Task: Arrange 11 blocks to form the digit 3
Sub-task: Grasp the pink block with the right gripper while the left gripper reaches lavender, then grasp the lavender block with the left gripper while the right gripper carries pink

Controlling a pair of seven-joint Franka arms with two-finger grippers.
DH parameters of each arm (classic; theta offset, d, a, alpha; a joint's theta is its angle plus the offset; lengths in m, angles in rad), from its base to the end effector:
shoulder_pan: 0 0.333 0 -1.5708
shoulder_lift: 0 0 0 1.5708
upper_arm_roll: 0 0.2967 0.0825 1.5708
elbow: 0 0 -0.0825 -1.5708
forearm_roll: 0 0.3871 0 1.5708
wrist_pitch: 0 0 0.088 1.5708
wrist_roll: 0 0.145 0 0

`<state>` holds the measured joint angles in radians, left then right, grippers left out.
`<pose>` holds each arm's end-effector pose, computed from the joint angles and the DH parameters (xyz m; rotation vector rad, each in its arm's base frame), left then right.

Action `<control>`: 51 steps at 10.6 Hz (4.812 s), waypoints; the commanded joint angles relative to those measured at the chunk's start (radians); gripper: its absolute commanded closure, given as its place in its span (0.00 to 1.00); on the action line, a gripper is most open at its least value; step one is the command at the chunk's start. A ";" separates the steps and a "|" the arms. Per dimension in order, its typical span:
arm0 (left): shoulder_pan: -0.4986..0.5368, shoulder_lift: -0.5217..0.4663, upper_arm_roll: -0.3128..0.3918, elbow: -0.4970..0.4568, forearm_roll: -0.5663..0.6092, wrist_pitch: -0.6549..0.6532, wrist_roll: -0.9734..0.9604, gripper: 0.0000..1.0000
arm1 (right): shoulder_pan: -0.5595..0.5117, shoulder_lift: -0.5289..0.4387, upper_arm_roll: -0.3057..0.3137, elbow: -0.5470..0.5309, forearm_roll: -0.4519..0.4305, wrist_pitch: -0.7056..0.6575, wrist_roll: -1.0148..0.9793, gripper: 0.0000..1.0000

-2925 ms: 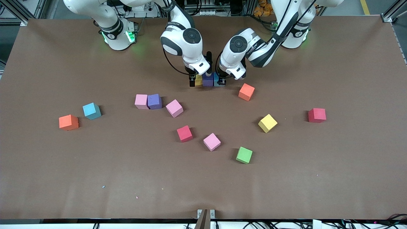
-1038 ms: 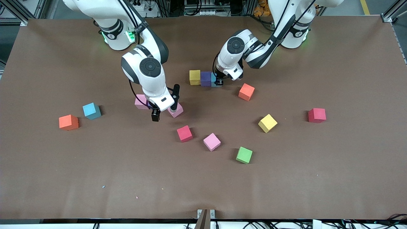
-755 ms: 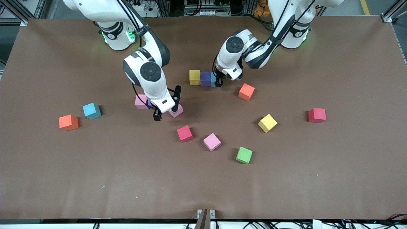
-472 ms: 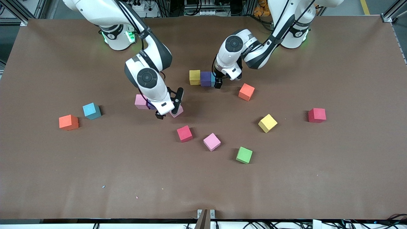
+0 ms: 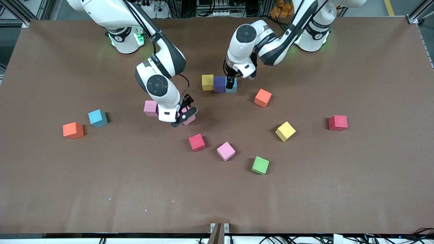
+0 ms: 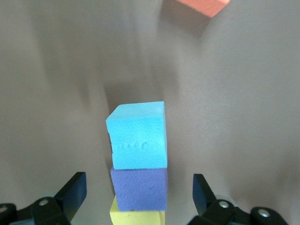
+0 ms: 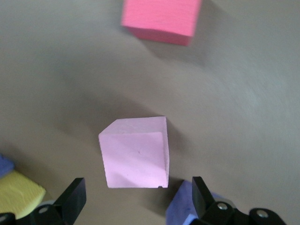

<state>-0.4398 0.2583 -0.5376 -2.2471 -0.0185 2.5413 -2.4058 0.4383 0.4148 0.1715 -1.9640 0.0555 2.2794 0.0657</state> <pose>0.3011 -0.4600 0.2150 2.2921 2.0568 -0.2301 0.4867 0.3445 0.1992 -2.9699 -0.7503 0.1926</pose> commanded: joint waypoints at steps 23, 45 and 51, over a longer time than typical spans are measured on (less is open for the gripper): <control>0.188 0.499 0.079 0.896 0.355 -0.452 0.722 0.00 | 0.053 0.035 0.002 -0.128 -0.241 0.304 0.236 0.16; -0.017 0.740 0.229 1.178 0.348 -0.383 0.821 0.00 | 0.111 -0.065 0.118 -0.185 -0.206 0.299 1.127 0.91; -0.017 0.756 0.231 1.178 0.350 -0.323 0.823 0.00 | 0.175 -0.042 0.115 -0.182 -0.229 0.299 1.138 0.94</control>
<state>-0.4474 0.9924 -0.3137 -1.1006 0.3149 2.2122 -1.5929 0.5967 0.3709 0.2868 -2.1375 -0.1588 2.5678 1.1830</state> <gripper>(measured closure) 0.000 0.471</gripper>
